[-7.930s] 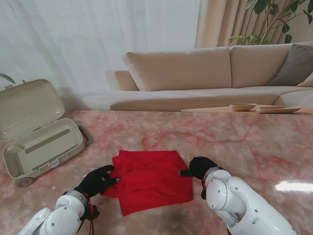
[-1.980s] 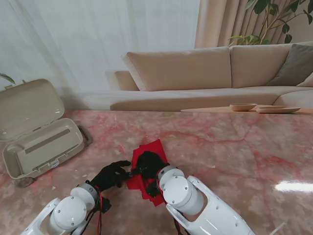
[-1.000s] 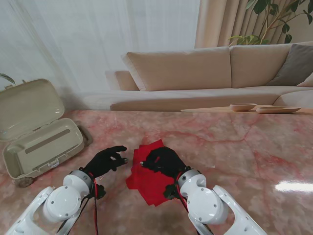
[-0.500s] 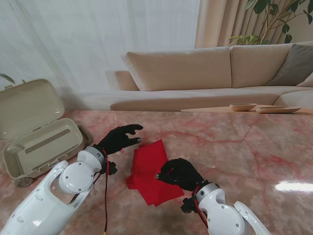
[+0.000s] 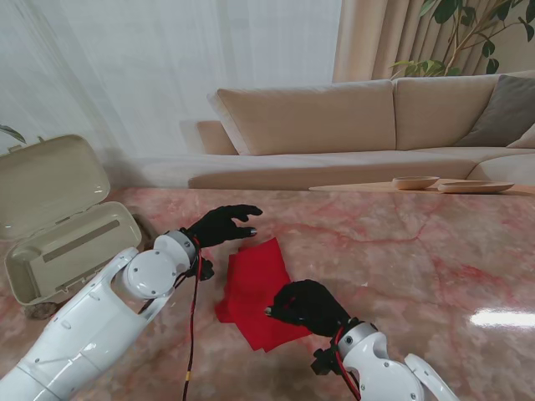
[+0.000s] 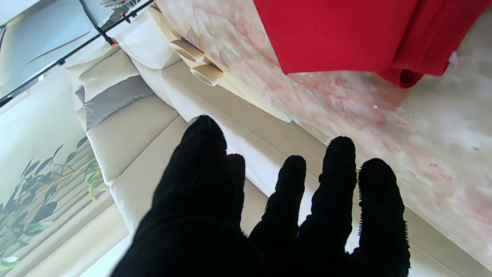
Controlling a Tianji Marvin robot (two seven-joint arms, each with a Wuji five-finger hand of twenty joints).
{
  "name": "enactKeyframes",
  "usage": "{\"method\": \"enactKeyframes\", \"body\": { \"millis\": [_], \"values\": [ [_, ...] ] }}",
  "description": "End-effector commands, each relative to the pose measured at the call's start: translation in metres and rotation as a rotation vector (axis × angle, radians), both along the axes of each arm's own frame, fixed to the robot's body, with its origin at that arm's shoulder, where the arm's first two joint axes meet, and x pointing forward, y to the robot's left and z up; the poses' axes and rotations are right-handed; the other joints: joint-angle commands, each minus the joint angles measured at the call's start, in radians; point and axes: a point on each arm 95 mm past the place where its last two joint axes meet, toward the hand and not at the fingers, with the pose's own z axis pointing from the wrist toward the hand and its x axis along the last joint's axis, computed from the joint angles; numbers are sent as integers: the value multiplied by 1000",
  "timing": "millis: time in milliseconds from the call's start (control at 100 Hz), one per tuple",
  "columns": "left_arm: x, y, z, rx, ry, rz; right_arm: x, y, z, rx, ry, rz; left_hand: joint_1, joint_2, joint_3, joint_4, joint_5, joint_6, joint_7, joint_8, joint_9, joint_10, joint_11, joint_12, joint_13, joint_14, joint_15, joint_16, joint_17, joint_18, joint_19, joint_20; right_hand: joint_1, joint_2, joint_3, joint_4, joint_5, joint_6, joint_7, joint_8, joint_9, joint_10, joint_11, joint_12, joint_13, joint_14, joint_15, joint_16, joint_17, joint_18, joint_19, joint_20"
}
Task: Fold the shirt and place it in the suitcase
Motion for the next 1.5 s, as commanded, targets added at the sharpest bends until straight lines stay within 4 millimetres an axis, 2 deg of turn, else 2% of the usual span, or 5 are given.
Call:
{"method": "enactKeyframes", "body": {
  "millis": [0, 450, 1000, 1220, 1490],
  "values": [
    [3, -7, -5, 0, 13, -20, -6, 1, -8, 4, 36, 16, 9, -11, -18, 19, -8, -48, 11, -4, -35, -25, -15, -15, -32, 6, -11, -16, -17, 17, -20, -16, 9, 6, -12, -5, -15, -36, 19, -14, 14, -19, -4, -15, -22, 14, -14, -17, 12, 17, -10, -26],
    [12, -20, -31, 86, 35, -89, -11, 3, -11, 21, 63, 27, 3, -60, -12, 21, -17, -53, 24, -16, -46, -25, -5, -18, -24, -5, 16, -3, -9, 5, 12, 0, 18, 5, -8, -6, -18, -36, 60, -45, 35, -18, 2, -16, 0, 14, -2, -22, 43, 15, 6, -74],
    [12, -21, -58, 293, 11, -178, -14, 5, -14, 47, 97, 42, 47, -91, 13, 27, 9, -48, 98, -14, -28, -35, 39, -3, 23, -52, 121, 89, 41, -41, 153, 117, 26, 14, -9, -8, -21, -39, 95, -71, 45, -15, 10, -16, 13, 13, 9, -22, 53, 12, 25, -106],
    [8, -16, -65, 384, 37, -201, -13, 6, -18, 43, 121, 54, 65, -88, 40, 28, 5, -41, 105, -16, -8, -34, 52, 3, 57, -46, 159, 118, 78, -58, 212, 152, 21, 18, -12, -7, -20, -43, 98, -77, 50, -17, 10, -17, 16, 11, 8, -23, 50, 15, 26, -116],
    [-5, -11, -63, 465, 91, -235, -8, 7, -25, 30, 155, 59, 48, -76, 55, 25, -11, -24, 90, -26, -3, -29, 55, 4, 90, -35, 203, 147, 115, -74, 266, 176, 18, 21, -14, -6, -21, -51, 105, -82, 61, -21, 10, -20, 25, 7, -2, -32, 51, 25, 22, -132]
  ]
}}
